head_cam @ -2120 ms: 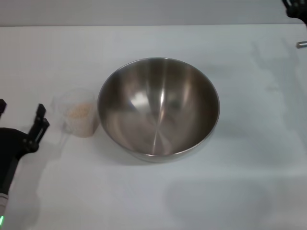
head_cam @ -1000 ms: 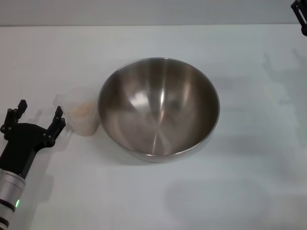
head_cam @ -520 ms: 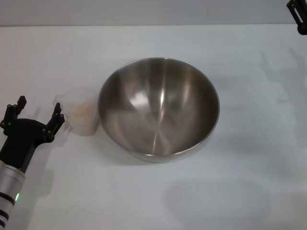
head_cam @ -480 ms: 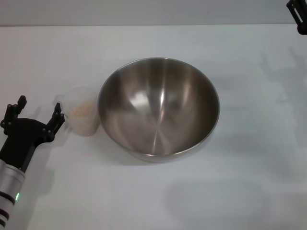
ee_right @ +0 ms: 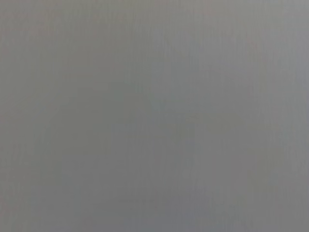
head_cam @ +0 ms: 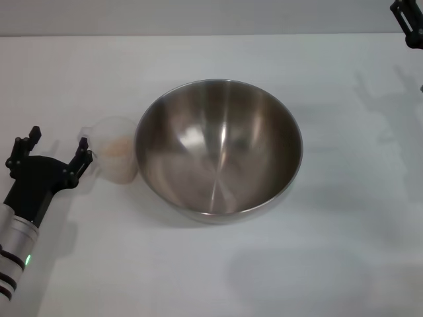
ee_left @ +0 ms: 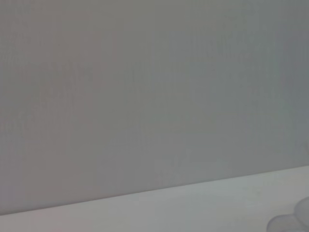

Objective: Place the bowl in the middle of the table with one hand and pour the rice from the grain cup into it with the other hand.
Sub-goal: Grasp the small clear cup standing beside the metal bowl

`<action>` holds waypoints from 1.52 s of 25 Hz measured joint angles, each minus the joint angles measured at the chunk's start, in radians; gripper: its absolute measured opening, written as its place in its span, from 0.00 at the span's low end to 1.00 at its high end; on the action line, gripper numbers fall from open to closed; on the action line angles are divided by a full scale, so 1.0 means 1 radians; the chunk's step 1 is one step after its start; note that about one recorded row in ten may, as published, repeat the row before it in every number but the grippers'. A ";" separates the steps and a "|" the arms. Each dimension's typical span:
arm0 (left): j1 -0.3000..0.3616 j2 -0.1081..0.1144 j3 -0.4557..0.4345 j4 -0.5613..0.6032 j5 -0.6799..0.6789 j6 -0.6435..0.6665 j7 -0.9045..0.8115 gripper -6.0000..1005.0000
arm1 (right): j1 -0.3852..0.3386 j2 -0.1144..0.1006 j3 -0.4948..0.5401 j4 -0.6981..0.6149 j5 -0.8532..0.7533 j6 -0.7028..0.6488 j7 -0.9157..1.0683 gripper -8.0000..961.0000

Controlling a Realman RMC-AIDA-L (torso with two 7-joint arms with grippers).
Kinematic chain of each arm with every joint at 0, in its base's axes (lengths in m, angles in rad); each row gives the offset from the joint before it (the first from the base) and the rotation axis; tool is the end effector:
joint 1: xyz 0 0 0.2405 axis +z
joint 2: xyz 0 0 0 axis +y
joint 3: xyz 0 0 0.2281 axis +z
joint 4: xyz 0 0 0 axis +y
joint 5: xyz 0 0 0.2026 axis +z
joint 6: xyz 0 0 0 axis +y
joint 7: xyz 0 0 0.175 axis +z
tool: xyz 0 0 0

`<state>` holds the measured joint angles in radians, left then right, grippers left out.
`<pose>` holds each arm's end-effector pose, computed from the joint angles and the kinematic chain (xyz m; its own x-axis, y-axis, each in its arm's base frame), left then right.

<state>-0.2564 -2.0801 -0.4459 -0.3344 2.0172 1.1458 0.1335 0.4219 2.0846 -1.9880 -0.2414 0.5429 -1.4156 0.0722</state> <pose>-0.3061 0.2836 -0.0543 0.8017 0.0728 0.5933 0.5934 -0.2166 -0.7753 0.2416 0.3472 0.0372 0.6639 0.3791 -0.6447 -0.6355 -0.1684 -0.7535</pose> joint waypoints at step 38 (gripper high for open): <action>-0.053 0.000 -0.036 -0.044 0.000 -0.059 -0.014 0.07 | 0.014 -0.002 0.000 -0.006 0.000 0.024 0.000 0.86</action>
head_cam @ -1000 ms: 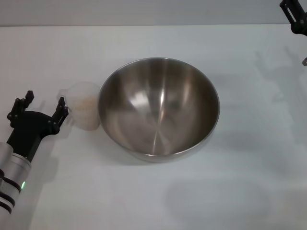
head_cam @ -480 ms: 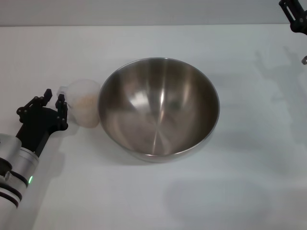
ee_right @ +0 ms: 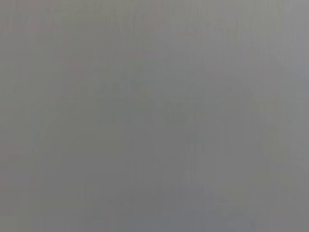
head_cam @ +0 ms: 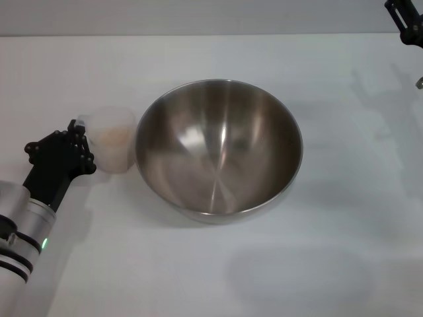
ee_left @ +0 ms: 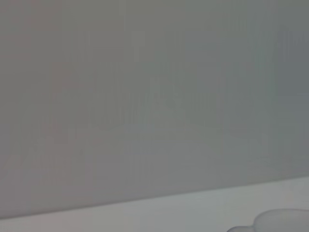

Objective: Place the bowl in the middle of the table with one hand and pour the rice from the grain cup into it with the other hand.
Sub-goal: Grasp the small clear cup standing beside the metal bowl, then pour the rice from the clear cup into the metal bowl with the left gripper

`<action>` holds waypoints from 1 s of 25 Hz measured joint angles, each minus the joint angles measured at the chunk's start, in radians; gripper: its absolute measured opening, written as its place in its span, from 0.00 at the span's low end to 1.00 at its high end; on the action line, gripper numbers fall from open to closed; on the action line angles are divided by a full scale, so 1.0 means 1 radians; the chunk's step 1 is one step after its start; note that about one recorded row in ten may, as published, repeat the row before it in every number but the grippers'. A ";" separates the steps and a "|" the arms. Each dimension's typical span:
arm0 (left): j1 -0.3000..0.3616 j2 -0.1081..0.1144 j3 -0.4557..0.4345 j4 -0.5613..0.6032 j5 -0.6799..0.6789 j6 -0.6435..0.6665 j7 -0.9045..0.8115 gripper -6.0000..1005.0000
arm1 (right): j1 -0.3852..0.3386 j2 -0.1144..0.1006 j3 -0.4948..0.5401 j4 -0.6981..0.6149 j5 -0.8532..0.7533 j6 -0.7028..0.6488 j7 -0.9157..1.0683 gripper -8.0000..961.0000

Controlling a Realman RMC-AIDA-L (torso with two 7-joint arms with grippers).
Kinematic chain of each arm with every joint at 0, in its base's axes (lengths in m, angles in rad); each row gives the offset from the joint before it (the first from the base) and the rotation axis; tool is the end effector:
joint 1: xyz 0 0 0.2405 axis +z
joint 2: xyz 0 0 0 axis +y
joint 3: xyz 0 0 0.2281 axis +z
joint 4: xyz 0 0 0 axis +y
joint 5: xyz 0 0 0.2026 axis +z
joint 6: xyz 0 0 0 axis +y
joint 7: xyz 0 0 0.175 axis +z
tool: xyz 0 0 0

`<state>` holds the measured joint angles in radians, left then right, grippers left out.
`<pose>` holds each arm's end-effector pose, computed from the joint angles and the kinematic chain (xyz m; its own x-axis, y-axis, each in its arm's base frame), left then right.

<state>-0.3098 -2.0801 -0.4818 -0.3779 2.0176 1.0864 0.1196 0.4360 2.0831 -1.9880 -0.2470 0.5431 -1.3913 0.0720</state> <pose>-0.2887 0.3036 -0.0601 0.7722 0.0741 0.6311 0.6286 -0.2340 -0.7417 0.2385 0.3527 0.0354 0.6654 0.3706 -0.6480 -0.6343 -0.1769 -0.7526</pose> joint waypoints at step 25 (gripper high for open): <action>-0.077 0.000 0.075 -0.174 0.018 0.283 1.012 0.03 | 0.060 -0.007 0.011 0.014 0.000 0.000 -0.011 0.86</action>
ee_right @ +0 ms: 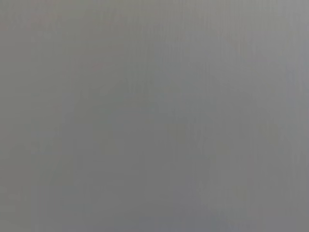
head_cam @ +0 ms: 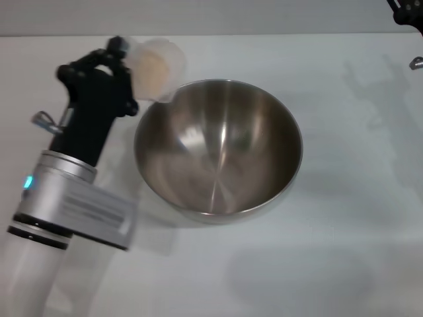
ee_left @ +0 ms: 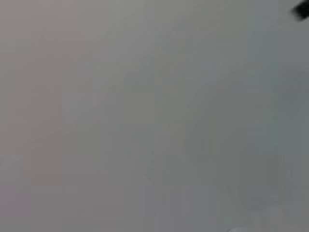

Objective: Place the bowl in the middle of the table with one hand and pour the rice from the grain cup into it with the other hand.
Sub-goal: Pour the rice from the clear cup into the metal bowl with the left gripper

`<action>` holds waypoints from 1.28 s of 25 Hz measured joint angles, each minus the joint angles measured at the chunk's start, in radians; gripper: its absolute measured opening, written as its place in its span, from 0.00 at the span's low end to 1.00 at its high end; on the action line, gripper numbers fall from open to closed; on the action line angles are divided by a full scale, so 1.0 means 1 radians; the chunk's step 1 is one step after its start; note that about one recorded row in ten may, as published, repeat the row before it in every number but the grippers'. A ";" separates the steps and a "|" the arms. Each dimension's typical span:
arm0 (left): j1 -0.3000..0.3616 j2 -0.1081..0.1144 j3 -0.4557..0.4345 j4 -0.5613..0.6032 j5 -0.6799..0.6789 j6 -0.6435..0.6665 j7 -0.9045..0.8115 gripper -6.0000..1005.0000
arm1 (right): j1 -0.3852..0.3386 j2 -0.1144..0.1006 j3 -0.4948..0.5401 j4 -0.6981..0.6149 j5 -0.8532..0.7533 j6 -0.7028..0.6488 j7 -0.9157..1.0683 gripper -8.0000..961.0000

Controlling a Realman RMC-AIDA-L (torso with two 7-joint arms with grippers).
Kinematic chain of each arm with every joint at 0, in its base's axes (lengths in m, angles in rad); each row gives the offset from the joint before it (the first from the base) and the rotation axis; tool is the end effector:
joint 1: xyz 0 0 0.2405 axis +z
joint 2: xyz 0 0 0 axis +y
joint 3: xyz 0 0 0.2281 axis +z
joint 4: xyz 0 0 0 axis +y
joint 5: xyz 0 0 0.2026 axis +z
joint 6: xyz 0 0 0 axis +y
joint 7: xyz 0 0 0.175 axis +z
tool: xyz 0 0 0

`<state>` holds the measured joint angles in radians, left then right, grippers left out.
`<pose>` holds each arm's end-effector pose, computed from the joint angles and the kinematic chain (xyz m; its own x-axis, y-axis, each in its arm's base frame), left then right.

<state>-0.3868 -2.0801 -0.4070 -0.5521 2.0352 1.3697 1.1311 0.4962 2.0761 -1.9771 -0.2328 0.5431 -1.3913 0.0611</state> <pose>-0.1826 0.3076 -0.0490 0.8746 -0.4679 -0.1269 -0.1363 0.0140 -0.9906 0.2230 0.3669 0.0397 0.6616 0.4070 -0.6298 -0.6115 -0.1933 -0.7673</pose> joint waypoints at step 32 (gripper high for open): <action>-0.011 0.000 0.158 0.004 0.138 -0.070 0.988 0.03 | 0.004 -0.001 -0.002 0.001 0.000 -0.003 -0.011 0.86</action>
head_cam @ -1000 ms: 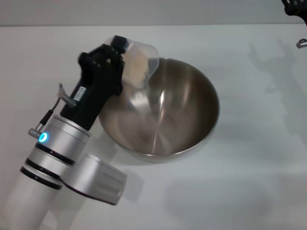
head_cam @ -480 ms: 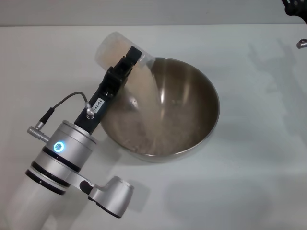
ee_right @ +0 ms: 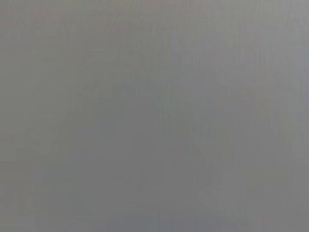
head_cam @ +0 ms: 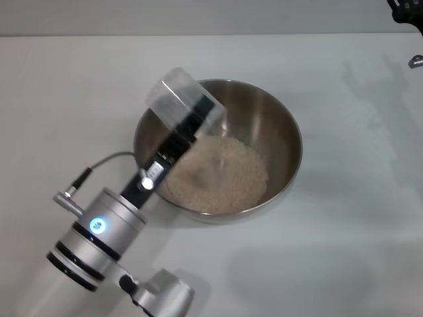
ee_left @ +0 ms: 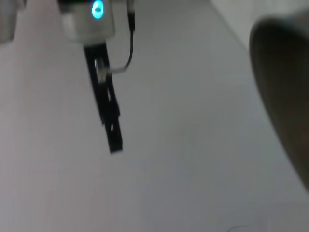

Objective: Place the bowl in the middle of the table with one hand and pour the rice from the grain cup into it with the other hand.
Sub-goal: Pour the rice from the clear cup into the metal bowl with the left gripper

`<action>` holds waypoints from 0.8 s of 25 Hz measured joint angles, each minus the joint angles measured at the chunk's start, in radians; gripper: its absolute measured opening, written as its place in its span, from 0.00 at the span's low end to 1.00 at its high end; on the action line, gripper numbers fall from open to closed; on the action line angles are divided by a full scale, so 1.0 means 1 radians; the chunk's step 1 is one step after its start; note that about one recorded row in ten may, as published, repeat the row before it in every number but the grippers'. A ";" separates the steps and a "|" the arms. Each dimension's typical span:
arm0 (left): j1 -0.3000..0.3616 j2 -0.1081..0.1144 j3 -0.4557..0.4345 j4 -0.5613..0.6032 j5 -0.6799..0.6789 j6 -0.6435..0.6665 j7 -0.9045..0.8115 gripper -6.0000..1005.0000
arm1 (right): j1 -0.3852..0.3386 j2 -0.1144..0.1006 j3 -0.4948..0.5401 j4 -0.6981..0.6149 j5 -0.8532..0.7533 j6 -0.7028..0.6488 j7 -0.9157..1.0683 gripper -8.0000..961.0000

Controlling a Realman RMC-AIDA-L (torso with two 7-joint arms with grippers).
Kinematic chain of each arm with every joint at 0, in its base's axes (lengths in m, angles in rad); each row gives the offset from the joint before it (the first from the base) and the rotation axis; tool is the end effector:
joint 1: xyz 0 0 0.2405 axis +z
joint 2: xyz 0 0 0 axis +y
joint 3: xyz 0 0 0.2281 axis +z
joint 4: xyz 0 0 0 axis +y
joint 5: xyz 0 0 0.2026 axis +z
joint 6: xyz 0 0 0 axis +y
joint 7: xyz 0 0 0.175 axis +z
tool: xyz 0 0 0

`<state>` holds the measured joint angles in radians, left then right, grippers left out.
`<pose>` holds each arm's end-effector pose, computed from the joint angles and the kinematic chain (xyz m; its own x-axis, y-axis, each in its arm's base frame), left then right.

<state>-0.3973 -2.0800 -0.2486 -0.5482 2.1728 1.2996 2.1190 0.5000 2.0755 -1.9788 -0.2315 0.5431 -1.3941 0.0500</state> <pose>-0.1660 0.2722 -0.0994 0.1805 -0.4927 -0.8512 -0.7971 0.4337 -0.4201 0.2215 0.3674 0.0398 0.6669 0.4132 -0.6201 -0.6018 -0.1920 -0.7752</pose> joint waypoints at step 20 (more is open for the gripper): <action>0.014 0.000 -0.051 -0.002 -0.011 -0.013 -0.043 0.04 | 0.004 0.000 -0.006 0.012 0.000 -0.007 -0.004 0.86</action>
<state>-0.3834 -2.0801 -0.2998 -0.5505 2.1617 1.2870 2.0763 0.5041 2.0754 -1.9847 -0.2199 0.5430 -1.4007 0.0461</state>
